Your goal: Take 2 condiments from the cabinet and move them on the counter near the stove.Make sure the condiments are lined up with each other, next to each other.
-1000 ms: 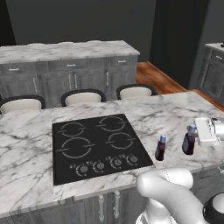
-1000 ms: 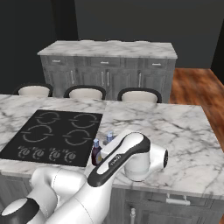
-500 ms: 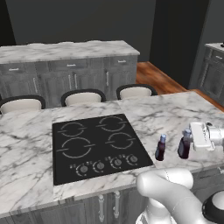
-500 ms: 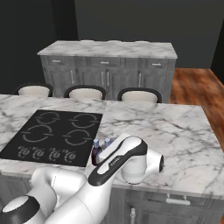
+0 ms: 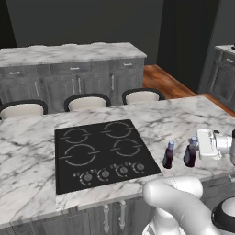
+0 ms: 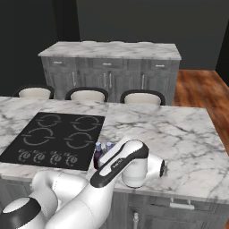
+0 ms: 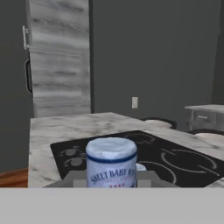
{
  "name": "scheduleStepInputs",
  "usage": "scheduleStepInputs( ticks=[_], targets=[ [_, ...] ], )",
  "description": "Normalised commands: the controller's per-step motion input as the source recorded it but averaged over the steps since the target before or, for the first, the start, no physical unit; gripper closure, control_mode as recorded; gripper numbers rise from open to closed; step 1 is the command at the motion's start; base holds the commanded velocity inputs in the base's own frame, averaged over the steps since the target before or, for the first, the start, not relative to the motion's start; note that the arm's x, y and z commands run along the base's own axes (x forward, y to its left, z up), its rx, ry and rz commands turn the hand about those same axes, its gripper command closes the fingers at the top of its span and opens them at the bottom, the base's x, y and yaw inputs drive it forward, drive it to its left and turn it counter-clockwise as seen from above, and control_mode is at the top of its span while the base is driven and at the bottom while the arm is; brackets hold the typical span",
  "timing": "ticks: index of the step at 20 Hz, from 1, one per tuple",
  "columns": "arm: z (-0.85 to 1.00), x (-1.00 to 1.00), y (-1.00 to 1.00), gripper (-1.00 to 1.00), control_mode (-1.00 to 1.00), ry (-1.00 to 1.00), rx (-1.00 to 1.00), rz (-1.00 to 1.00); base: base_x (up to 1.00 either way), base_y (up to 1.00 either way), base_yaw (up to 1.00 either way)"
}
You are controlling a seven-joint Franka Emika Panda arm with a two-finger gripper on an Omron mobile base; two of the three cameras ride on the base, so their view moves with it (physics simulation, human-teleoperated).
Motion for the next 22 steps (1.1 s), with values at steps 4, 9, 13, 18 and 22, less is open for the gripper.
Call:
scheduleStepInputs(
  ticks=[4, 9, 13, 18, 22],
  targets=[
    [-0.04, 0.02, 0.1, 1.0, -1.0, 0.0, 0.0, 0.0, 0.0, 0.0, 0.0],
    [-0.03, 0.0, 0.09, 1.0, -1.0, 0.0, 0.0, 0.0, 0.0, 0.0, 0.0],
    [-0.03, 0.01, 0.05, 1.0, -1.0, 0.0, 0.0, 0.0, 0.0, 0.0, 0.0],
    [-0.06, 0.03, 0.08, 1.0, -1.0, 0.0, 0.0, 0.0, 0.0, 0.0, 0.0],
    [-0.05, 0.02, 0.08, 1.0, -1.0, 0.0, 0.0, 0.0, 0.0, 0.0, 0.0]
  ],
)
